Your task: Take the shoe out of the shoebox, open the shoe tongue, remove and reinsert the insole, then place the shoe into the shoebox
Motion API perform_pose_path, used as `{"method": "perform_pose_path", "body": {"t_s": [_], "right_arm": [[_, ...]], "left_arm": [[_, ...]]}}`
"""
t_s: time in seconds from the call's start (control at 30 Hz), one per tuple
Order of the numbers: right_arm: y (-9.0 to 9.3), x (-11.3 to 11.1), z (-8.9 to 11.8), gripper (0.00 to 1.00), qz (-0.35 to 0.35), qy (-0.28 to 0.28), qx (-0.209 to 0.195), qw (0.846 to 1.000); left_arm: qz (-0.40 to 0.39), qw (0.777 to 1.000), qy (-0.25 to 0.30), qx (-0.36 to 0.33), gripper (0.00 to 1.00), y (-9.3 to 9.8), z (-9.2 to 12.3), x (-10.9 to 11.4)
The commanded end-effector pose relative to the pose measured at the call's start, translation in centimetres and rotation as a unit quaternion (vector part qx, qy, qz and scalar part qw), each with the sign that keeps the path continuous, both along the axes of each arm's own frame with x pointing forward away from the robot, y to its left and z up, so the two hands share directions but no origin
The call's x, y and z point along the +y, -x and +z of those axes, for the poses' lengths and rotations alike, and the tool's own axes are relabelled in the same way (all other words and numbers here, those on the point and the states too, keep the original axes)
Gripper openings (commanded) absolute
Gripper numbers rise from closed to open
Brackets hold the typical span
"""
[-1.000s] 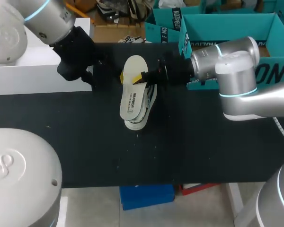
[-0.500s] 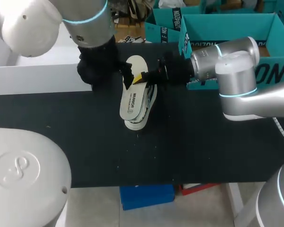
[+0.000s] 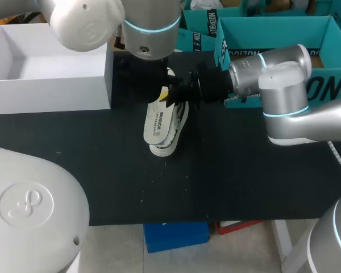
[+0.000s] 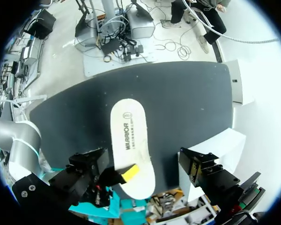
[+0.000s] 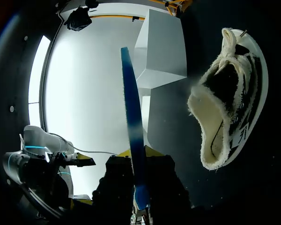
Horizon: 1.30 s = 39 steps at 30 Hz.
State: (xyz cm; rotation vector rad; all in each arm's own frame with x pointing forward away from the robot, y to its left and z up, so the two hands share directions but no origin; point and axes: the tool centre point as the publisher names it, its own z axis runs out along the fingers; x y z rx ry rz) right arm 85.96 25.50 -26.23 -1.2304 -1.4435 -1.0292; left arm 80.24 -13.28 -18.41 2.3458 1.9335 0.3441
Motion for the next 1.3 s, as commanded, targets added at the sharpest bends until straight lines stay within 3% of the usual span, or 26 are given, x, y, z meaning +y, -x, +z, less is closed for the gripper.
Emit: {"method": "perform_pose_path", "body": {"t_s": [0.03,0.3,0.67,1.0,1.3], "right_arm": [[0.0,0.1,-0.1,0.00,-0.001,0.001,0.000,1.000],[0.0,0.1,-0.1,0.00,-0.001,0.001,0.000,1.000],[0.0,0.1,-0.1,0.00,-0.001,0.001,0.000,1.000],[0.0,0.1,-0.1,0.00,-0.001,0.001,0.000,1.000],[0.0,0.1,-0.1,0.00,-0.001,0.001,0.000,1.000]], "left_arm": [[0.012,1.000,-0.026,-0.011,1.00,0.3,-0.2,-0.4],[0.009,1.000,0.014,-0.009,1.00,0.4,-0.3,-0.5],[0.002,1.000,0.018,-0.003,1.00,-0.6,-0.5,-0.7],[0.005,1.000,0.028,0.006,1.00,-4.0,-0.2,-1.1],[0.023,0.999,0.041,0.021,1.00,-8.4,-0.3,-1.1]]}}
